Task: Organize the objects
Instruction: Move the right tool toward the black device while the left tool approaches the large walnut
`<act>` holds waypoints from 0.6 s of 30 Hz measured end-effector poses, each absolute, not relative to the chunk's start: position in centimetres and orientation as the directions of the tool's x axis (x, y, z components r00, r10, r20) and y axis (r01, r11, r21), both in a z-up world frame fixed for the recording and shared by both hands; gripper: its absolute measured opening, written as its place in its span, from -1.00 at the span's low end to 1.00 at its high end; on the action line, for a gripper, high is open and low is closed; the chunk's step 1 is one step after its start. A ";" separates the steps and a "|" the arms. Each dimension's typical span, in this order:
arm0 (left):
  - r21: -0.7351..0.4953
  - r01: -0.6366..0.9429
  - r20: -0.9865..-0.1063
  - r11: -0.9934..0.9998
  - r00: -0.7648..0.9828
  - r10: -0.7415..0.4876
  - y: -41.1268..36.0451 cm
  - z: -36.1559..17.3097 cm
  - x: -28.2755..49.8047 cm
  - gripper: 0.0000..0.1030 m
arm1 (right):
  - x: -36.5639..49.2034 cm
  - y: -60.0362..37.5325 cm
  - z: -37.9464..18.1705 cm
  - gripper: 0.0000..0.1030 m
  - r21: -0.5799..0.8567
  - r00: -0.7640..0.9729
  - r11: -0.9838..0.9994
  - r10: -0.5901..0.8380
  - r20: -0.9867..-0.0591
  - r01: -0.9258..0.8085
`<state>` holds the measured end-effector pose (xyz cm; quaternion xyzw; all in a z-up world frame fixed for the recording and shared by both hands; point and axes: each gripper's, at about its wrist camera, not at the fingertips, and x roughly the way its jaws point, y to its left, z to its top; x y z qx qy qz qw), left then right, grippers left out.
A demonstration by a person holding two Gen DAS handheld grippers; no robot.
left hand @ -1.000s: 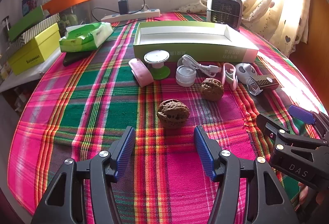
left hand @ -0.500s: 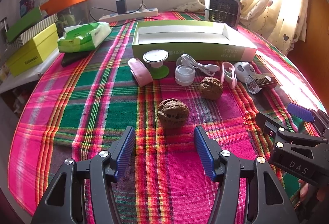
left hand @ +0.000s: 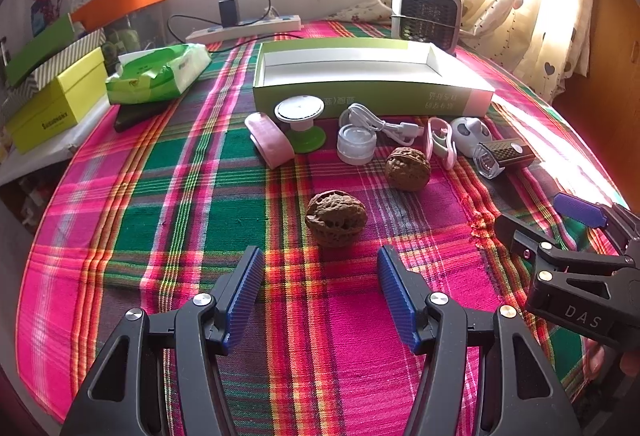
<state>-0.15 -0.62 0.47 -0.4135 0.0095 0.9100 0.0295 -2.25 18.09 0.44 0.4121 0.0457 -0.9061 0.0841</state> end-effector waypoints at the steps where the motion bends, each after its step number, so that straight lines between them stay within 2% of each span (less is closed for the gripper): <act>1: -0.010 -0.074 -0.753 -0.997 -0.655 0.056 -0.8 0.5 -0.1 0.13 | -2.4 18.1 0.4 0.69 -0.010 -0.640 -0.977 -0.131 -0.757 0.211; 10: -0.035 -0.080 -0.752 -0.996 -0.654 0.079 -2.8 0.5 -0.4 0.12 | -3.6 20.0 0.5 0.69 -0.005 -0.611 -0.956 -0.184 -0.770 0.293; 18: -0.037 -0.103 -0.755 -0.994 -0.649 0.095 -2.7 0.4 -0.9 0.12 | -5.5 19.8 1.1 0.69 -0.091 -0.600 -0.908 -0.192 -0.777 0.408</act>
